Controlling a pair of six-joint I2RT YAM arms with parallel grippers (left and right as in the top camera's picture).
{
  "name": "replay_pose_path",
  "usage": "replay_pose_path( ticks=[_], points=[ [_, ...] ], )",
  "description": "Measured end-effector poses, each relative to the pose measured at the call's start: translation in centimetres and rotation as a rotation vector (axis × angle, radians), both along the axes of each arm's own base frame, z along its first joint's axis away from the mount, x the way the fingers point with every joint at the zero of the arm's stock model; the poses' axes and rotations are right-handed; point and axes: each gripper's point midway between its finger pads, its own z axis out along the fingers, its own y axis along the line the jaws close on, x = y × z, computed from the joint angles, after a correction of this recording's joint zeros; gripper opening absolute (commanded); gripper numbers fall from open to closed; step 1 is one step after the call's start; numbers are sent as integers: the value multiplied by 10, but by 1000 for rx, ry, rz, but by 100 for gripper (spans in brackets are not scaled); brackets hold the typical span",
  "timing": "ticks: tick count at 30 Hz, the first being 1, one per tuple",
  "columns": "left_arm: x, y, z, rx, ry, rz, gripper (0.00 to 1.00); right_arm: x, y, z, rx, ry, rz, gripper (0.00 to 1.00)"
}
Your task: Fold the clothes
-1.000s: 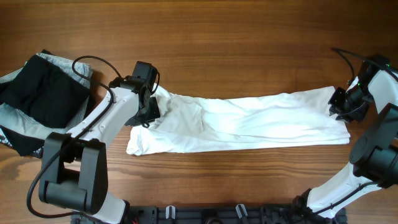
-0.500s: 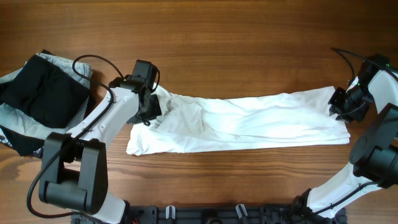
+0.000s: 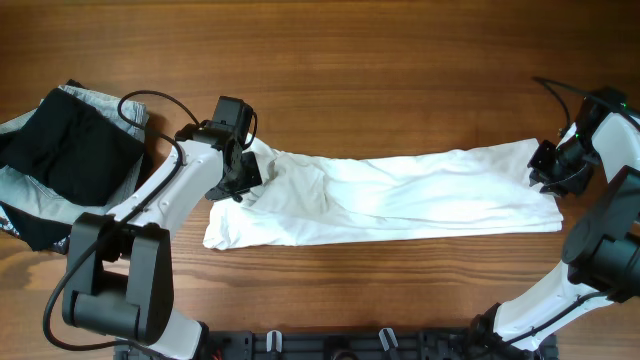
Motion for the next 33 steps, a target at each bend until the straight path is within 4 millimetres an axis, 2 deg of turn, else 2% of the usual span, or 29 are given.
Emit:
replay_pose_path(
  ticks=[9,18,23,26,29,33],
  points=[
    [-4,0,0,-3,16,0,10,0,0,0,0,0,0,25],
    [-10,-12,0,-74,46,-7,10,0,0,0,0,0,0,25],
    [-6,-12,1,-70,29,-6,6,0,0,0,0,0,0,25],
    [-2,-12,1,-67,10,-7,16,0,0,0,0,0,0,25],
    [1,-12,1,-66,-3,-4,16,0,0,0,0,0,0,25],
    [3,-12,2,-67,-12,-4,24,0,0,0,0,0,0,24]
  ],
)
